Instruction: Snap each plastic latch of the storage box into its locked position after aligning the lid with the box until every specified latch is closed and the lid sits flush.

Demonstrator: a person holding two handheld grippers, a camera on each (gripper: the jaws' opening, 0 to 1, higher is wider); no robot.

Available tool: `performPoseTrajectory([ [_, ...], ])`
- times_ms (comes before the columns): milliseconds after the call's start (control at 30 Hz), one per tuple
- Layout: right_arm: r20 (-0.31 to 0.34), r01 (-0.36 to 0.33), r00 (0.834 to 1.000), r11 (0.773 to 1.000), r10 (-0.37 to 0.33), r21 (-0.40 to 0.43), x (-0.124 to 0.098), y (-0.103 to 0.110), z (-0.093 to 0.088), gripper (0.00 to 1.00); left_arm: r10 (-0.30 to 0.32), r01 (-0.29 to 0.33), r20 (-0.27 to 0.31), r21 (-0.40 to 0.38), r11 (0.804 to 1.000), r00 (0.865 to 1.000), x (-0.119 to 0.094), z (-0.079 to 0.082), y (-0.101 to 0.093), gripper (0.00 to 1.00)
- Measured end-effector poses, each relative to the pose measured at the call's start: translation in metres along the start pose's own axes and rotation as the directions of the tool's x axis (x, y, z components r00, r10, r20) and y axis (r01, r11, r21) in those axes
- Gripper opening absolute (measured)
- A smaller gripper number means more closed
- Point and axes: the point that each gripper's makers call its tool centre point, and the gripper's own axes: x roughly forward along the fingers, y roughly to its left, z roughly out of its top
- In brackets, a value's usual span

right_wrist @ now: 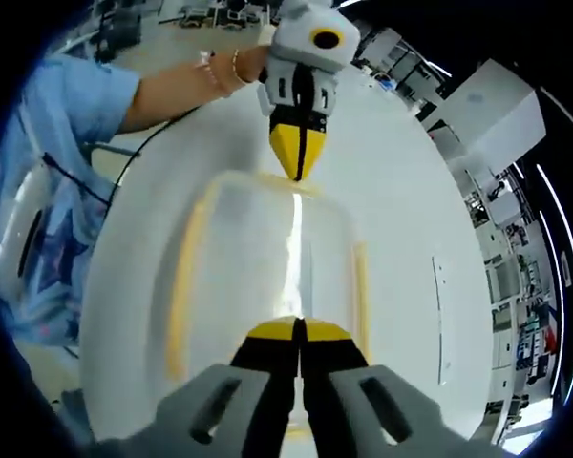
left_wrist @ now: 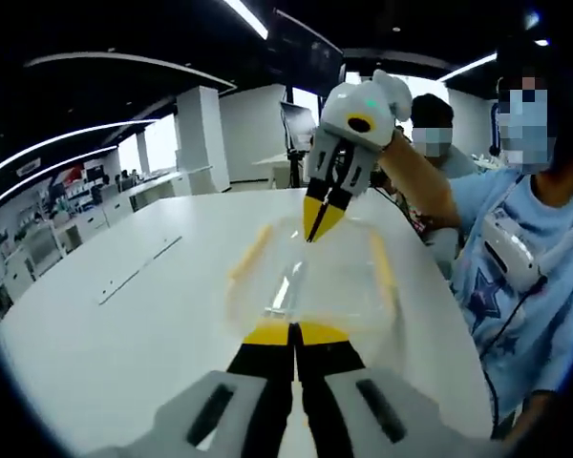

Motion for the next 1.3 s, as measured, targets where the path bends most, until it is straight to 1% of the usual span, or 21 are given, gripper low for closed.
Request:
performPoseTrajectory([
  [33,-0.010,0.001,1.000,1.000,-0.001,0.001,0.000,0.000,0.000,0.00,0.000,0.000,0.003,-0.002,1.000,1.000,0.000,-0.001,0.000,0.00],
  [67,-0.016,0.001,1.000,1.000,-0.001,0.001,0.000,0.001,0.000,0.00,0.005,-0.004,0.066,-0.012,1.000,0.998,0.000,0.003,0.000,0.00],
  [100,-0.027,0.002,1.000,1.000,-0.002,0.002,0.000,0.001,0.000,0.00,-0.001,0.002,0.083,-0.019,1.000,0.997,0.000,0.003,-0.001,0.00],
  [167,-0.061,0.002,0.998,1.000,-0.002,0.004,-0.001,0.002,-0.002,0.00,-0.003,0.004,0.075,-0.021,1.000,0.997,0.002,0.002,-0.004,0.00],
  [300,-0.120,0.011,0.993,1.000,-0.012,-0.006,-0.001,0.003,-0.004,0.00,0.001,0.002,0.089,-0.027,1.000,0.996,0.006,0.005,-0.004,0.00],
  [400,-0.170,0.026,0.985,0.999,-0.032,-0.039,-0.002,0.004,-0.006,0.00,0.011,-0.009,0.085,-0.013,1.000,0.996,0.010,0.005,-0.012,0.00],
  [633,-0.214,0.036,0.976,0.998,-0.047,-0.055,-0.002,0.003,-0.009,0.00,0.005,-0.001,0.110,-0.036,0.999,0.994,0.006,0.005,-0.005,0.00],
  [733,-0.212,0.041,0.976,0.998,-0.051,-0.051,-0.001,0.002,-0.009,0.00,0.003,0.000,0.088,-0.037,0.999,0.996,0.005,-0.002,-0.002,0.00],
  [767,-0.211,0.041,0.976,0.998,-0.051,-0.050,0.000,0.001,-0.008,0.00,0.003,0.000,0.067,-0.045,0.999,0.998,0.006,-0.005,0.000,0.00],
  [867,-0.213,0.040,0.976,0.998,-0.050,-0.050,0.000,0.001,-0.008,0.00,0.001,0.001,0.059,-0.042,0.999,0.998,0.005,-0.007,0.000,0.00],
  [900,-0.214,0.040,0.976,0.998,-0.050,-0.050,0.001,0.001,-0.008,0.00,-0.016,0.017,0.020,-0.045,0.999,1.000,0.007,-0.016,0.000,0.00],
  [933,-0.224,0.039,0.973,0.998,-0.050,-0.055,0.002,0.002,-0.008,0.00,-0.060,0.061,-0.048,0.025,0.998,0.997,0.019,-0.024,-0.006,0.00],
  [967,-0.227,0.040,0.973,0.998,-0.051,-0.054,0.003,0.002,-0.008,0.00,-0.085,0.089,-0.085,0.050,0.995,0.993,0.024,-0.028,-0.014,0.00],
  [1000,-0.226,0.040,0.973,0.998,-0.050,-0.052,0.003,0.002,-0.008,0.00,-0.022,0.030,-0.093,0.086,0.996,0.995,0.023,-0.029,-0.006,0.00],
  [1033,-0.220,0.043,0.974,0.998,-0.051,-0.042,0.004,0.001,-0.008,0.00,-0.042,0.045,-0.052,0.046,0.998,0.998,0.018,-0.024,-0.008,0.00],
  [1067,-0.219,0.045,0.974,0.998,-0.053,-0.043,0.004,0.001,-0.008,0.00,-0.049,0.049,-0.026,-0.008,0.999,0.998,0.014,-0.023,-0.008,0.00],
  [1100,-0.219,0.046,0.974,0.998,-0.054,-0.043,0.005,0.001,-0.008,0.00,-0.058,0.057,-0.040,-0.038,0.998,0.997,0.009,-0.027,-0.007,0.00],
  [1133,-0.217,0.046,0.975,0.998,-0.054,-0.043,0.005,0.001,-0.008,0.00,-0.061,0.059,-0.029,-0.045,0.997,0.998,0.009,-0.026,-0.007,0.00],
  [1167,-0.216,0.048,0.975,0.998,-0.057,-0.044,0.005,0.001,-0.008,0.00,-0.057,0.056,-0.017,-0.020,0.998,0.998,0.011,-0.025,-0.006,0.00],
  [1233,-0.213,0.052,0.975,0.998,-0.060,-0.047,0.006,0.001,-0.008,0.00,-0.055,0.054,-0.036,-0.013,0.998,0.998,0.015,-0.026,-0.010,0.00],
  [1300,-0.212,0.053,0.975,0.998,-0.061,-0.046,0.007,0.000,-0.008,0.00,-0.061,0.061,-0.028,-0.013,0.998,0.998,0.014,-0.026,-0.009,0.00],
])
